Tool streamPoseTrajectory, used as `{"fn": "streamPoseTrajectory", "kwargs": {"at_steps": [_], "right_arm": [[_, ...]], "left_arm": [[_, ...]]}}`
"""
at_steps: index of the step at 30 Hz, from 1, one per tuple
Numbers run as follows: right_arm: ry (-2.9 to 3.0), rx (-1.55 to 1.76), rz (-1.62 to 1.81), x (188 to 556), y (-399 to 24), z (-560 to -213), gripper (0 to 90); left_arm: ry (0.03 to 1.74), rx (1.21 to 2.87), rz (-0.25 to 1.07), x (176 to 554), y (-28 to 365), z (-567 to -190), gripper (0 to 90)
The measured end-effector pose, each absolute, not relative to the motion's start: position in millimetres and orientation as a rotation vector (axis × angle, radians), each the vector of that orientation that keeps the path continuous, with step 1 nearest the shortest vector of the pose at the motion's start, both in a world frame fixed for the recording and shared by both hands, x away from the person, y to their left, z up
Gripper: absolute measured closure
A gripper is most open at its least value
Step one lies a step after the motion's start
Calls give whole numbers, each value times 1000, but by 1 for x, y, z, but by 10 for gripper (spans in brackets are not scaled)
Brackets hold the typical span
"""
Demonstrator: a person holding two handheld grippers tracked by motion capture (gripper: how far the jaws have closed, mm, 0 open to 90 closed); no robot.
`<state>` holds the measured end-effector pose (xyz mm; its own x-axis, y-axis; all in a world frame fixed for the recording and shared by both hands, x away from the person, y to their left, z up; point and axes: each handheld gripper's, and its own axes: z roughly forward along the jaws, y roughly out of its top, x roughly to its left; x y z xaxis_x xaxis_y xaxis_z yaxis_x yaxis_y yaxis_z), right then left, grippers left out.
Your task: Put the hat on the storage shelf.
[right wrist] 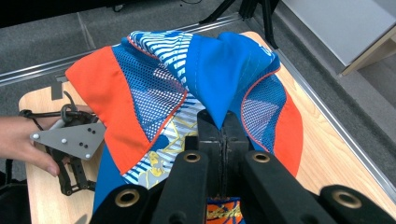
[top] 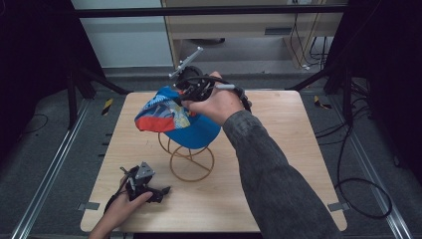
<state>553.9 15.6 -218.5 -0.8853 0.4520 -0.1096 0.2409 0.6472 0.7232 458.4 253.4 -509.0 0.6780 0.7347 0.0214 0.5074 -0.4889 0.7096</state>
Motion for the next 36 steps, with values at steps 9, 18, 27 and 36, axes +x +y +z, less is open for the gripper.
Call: {"fn": "streamPoseTrajectory", "kwargs": {"at_steps": [9, 18, 27, 36], "right_arm": [[2622, 522, 1063, 551, 23, -224, 895], [2642, 519, 1046, 551, 26, -232, 884], [2640, 533, 1056, 552, 23, -235, 875], [2640, 542, 1060, 553, 23, -236, 868]], "left_arm": [[950, 2197, 424, 458, 253, -509, 0], [950, 2195, 424, 459, 253, -509, 0], [952, 2193, 421, 458, 253, -509, 0], [952, 2193, 422, 458, 253, -509, 0]]}}
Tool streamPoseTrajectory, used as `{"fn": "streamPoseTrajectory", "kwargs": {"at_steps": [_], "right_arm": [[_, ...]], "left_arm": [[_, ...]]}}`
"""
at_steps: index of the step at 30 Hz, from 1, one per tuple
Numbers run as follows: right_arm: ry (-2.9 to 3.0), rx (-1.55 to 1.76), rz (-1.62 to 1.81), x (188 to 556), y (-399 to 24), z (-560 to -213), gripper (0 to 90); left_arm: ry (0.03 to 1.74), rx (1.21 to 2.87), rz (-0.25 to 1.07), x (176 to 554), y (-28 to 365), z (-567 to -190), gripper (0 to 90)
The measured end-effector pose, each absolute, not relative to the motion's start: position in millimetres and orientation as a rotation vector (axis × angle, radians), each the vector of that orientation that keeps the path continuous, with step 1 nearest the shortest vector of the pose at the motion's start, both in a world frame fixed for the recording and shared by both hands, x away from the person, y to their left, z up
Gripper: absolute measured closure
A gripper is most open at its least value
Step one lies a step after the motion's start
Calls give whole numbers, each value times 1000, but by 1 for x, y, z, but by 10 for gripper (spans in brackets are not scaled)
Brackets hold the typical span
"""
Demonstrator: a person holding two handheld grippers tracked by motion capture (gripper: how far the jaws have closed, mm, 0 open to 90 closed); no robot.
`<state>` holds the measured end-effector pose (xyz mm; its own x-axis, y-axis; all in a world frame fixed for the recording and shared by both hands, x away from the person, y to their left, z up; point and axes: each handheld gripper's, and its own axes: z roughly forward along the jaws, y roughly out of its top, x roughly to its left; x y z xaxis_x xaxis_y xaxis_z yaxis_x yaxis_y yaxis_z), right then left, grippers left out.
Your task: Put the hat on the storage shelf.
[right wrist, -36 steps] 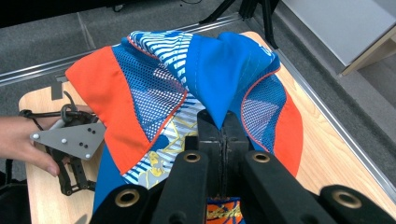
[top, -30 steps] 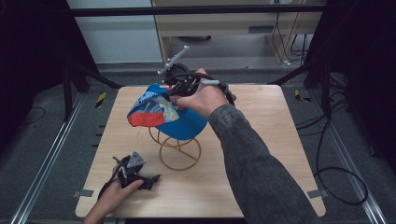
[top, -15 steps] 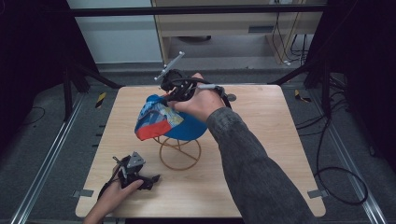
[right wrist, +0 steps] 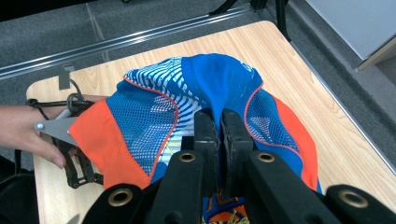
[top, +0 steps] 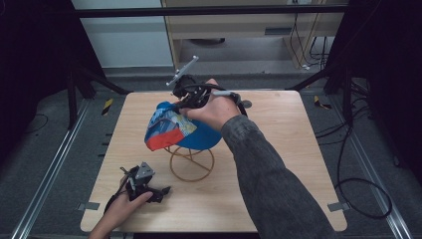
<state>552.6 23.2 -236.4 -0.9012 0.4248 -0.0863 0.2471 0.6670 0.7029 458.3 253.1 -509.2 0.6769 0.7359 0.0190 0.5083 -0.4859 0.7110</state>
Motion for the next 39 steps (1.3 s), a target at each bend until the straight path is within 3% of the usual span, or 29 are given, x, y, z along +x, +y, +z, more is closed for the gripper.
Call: {"fn": "streamPoseTrajectory", "kwargs": {"at_steps": [15, 25, 33, 39], "right_arm": [[2639, 552, 1074, 552, 23, -238, 809], [2629, 583, 1100, 552, 18, -239, 654], [2629, 595, 1125, 549, 10, -238, 604], [2606, 612, 1136, 545, 2, -235, 493]], "left_arm": [[950, 2195, 423, 458, 253, -509, 0], [951, 2193, 421, 458, 253, -509, 0], [949, 2194, 424, 459, 253, -509, 0], [948, 2196, 421, 459, 253, -509, 0]]}}
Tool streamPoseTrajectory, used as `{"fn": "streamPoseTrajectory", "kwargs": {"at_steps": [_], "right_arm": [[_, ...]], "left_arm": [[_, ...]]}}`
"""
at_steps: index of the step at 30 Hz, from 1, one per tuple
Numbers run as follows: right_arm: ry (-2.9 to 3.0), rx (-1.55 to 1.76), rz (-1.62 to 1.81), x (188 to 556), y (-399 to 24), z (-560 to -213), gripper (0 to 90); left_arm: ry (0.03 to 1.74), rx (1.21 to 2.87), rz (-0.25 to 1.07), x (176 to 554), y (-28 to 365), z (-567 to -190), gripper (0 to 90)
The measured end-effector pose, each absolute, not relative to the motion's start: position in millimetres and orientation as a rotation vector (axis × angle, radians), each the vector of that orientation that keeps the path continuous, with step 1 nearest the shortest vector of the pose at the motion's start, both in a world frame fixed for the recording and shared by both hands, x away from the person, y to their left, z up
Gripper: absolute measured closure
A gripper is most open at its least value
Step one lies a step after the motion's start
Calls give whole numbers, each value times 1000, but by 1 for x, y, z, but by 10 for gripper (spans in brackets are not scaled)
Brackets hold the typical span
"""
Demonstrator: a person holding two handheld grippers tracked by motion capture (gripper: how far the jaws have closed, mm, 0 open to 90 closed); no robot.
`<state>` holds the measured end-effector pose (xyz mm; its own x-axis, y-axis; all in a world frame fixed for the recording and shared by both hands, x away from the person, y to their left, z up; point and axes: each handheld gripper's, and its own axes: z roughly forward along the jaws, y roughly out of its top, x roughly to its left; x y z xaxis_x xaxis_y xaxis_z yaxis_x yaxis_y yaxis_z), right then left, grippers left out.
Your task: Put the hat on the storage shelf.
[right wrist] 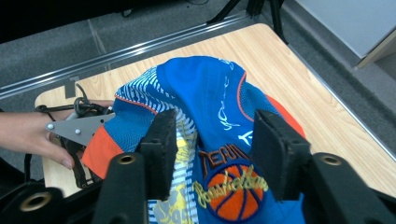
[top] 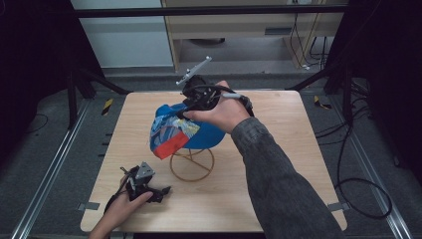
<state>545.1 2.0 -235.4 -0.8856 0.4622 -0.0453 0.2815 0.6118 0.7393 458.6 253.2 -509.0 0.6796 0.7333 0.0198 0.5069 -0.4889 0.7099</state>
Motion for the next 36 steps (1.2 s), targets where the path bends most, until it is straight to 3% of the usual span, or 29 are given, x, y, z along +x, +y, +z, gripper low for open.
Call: {"fn": "streamPoseTrajectory", "kwargs": {"at_steps": [8, 25, 36], "right_arm": [[2573, 633, 1146, 540, -8, -232, 371], [2543, 639, 1165, 532, -17, -227, 269], [2495, 680, 1175, 531, -25, -224, 140]], "left_arm": [[949, 2195, 422, 459, 253, -509, 0], [949, 2195, 421, 459, 253, -509, 0], [949, 2195, 421, 459, 253, -509, 0]]}}
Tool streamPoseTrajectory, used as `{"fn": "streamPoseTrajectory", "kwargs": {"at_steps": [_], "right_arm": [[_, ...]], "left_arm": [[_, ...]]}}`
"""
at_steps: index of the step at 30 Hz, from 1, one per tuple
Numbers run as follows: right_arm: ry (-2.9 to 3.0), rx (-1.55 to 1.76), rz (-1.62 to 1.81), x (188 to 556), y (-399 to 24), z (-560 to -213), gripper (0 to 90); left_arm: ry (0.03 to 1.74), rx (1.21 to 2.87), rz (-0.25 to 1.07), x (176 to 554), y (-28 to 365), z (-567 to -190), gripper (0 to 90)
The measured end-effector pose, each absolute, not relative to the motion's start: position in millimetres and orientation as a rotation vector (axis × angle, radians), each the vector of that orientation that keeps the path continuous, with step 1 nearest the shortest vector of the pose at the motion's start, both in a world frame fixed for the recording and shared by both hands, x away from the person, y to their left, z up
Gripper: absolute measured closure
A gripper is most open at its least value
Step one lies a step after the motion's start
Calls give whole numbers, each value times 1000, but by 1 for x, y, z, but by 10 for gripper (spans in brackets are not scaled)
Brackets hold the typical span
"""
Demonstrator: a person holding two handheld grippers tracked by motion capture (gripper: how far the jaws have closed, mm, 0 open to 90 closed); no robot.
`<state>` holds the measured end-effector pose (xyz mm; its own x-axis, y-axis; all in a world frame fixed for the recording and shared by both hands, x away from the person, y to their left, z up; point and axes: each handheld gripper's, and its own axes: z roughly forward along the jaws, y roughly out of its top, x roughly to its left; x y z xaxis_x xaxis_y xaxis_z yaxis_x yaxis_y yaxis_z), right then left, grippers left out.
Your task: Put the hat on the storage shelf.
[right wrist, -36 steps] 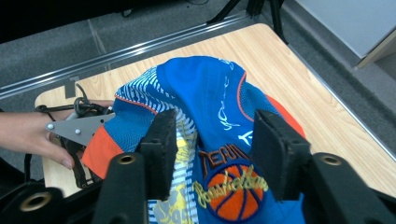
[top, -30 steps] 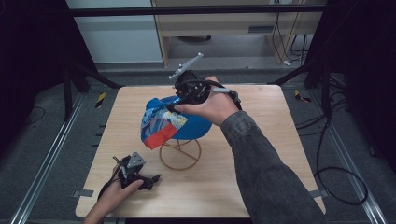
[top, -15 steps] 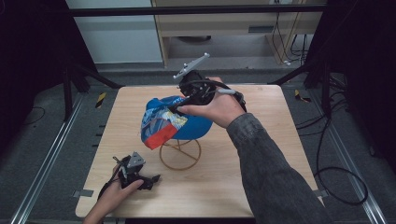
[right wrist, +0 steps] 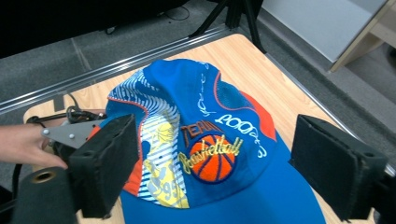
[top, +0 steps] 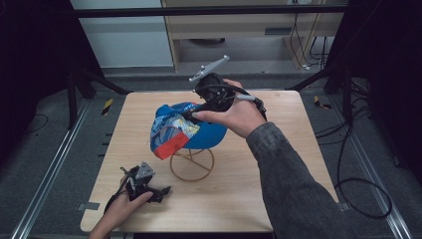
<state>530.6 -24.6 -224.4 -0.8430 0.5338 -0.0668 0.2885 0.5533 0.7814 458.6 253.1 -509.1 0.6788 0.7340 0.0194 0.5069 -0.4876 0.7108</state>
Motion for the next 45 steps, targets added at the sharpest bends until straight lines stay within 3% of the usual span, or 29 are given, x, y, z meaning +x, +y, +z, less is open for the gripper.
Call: {"fn": "streamPoseTrajectory", "kwargs": {"at_steps": [12, 45], "right_arm": [[2475, 686, 1176, 527, -37, -225, 75], [2349, 813, 1213, 515, -117, -242, 75]], "left_arm": [[947, 2196, 422, 459, 253, -509, 0], [950, 2194, 425, 458, 253, -509, 0]]}}
